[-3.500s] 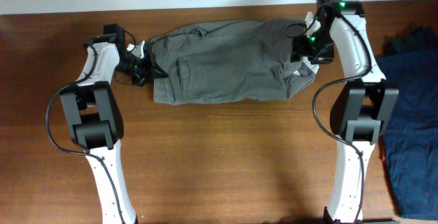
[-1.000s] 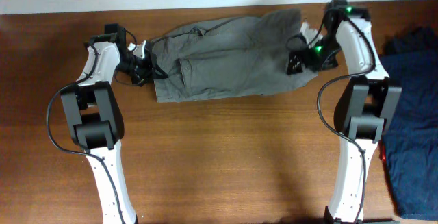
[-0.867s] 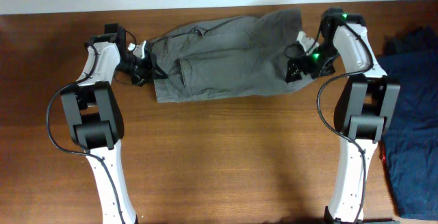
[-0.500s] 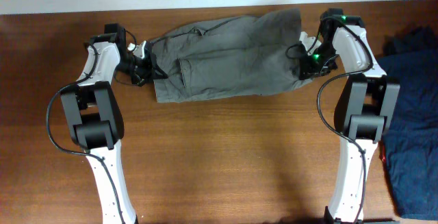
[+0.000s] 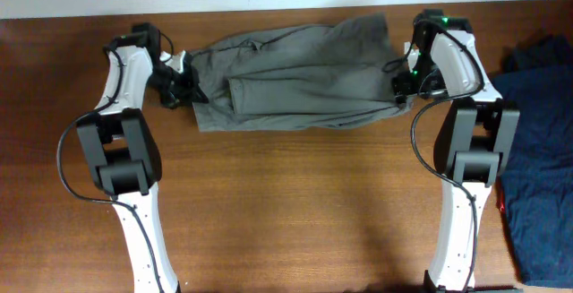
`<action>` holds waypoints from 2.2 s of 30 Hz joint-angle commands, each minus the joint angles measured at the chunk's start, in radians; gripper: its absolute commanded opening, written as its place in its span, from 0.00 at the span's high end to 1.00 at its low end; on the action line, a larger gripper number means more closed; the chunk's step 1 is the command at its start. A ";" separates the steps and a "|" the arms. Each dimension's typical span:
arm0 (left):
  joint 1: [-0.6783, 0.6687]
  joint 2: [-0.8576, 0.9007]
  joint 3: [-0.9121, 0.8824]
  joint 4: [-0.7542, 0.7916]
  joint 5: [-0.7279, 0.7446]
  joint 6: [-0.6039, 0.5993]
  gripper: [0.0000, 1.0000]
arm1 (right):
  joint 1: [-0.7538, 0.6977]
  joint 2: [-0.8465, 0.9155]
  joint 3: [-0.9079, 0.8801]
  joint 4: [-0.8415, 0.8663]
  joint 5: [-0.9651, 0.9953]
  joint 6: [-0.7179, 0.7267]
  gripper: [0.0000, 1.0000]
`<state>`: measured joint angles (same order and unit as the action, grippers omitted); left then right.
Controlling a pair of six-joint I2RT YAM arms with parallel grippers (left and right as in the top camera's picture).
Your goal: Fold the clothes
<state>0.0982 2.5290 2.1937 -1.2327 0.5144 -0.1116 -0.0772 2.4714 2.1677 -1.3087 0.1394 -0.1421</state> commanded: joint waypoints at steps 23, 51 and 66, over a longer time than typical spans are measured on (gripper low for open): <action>0.010 0.112 0.232 -0.061 0.098 0.112 0.01 | 0.004 -0.036 0.425 -0.158 -0.291 0.092 0.01; -0.116 0.271 0.233 0.024 0.301 0.098 0.11 | 0.004 -0.036 0.425 -0.177 -0.328 0.091 0.01; -0.013 0.270 0.288 -0.121 0.214 0.186 0.99 | 0.004 -0.036 0.424 -0.181 -0.327 0.091 0.01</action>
<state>0.0380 2.7663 2.4481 -1.3041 0.8555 0.0181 -0.0795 2.4603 2.5740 -1.4864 -0.1757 -0.0547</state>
